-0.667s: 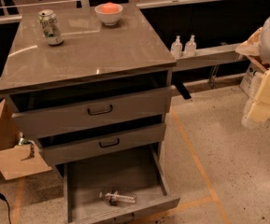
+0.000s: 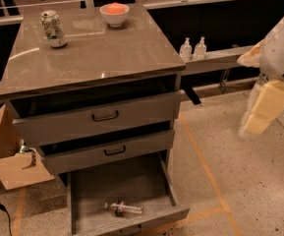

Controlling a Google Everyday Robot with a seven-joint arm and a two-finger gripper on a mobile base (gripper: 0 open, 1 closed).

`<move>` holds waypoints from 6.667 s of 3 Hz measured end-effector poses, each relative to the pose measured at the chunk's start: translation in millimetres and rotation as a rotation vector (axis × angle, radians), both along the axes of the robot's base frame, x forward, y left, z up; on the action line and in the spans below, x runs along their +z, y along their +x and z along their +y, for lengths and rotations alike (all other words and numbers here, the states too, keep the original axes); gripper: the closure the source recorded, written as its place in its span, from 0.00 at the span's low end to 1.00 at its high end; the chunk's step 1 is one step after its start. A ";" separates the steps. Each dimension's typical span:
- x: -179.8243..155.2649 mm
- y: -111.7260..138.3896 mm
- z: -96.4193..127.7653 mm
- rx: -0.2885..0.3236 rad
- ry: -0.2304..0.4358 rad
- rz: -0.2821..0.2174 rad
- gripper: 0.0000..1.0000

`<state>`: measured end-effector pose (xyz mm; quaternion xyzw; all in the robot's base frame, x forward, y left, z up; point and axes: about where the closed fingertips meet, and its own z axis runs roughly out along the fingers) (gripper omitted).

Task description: Pick water bottle from bottom drawer and place on counter

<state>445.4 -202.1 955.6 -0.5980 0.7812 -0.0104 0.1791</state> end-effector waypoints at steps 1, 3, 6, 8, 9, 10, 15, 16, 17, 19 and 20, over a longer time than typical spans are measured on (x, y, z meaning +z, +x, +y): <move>-57.8 4.0 39.7 0.003 0.108 0.022 0.00; -205.5 5.2 93.9 0.084 0.132 0.013 0.00; -300.6 36.4 79.4 -0.060 0.081 0.020 0.00; -437.0 93.9 82.5 -0.179 0.123 0.028 0.00; -485.8 109.7 87.9 -0.201 0.137 0.036 0.00; -536.8 117.0 100.0 -0.219 0.139 0.115 0.00; -672.2 145.7 172.6 -0.072 0.261 0.068 0.00; -700.0 144.2 201.3 -0.029 0.310 0.088 0.00; -717.5 149.5 225.2 -0.009 0.358 0.104 0.00; -752.9 163.2 260.2 -0.020 0.423 0.150 0.00; -774.2 156.8 282.2 -0.016 0.420 0.159 0.00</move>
Offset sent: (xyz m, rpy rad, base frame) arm 0.0387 0.1251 -0.2087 0.2105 -0.0894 0.0770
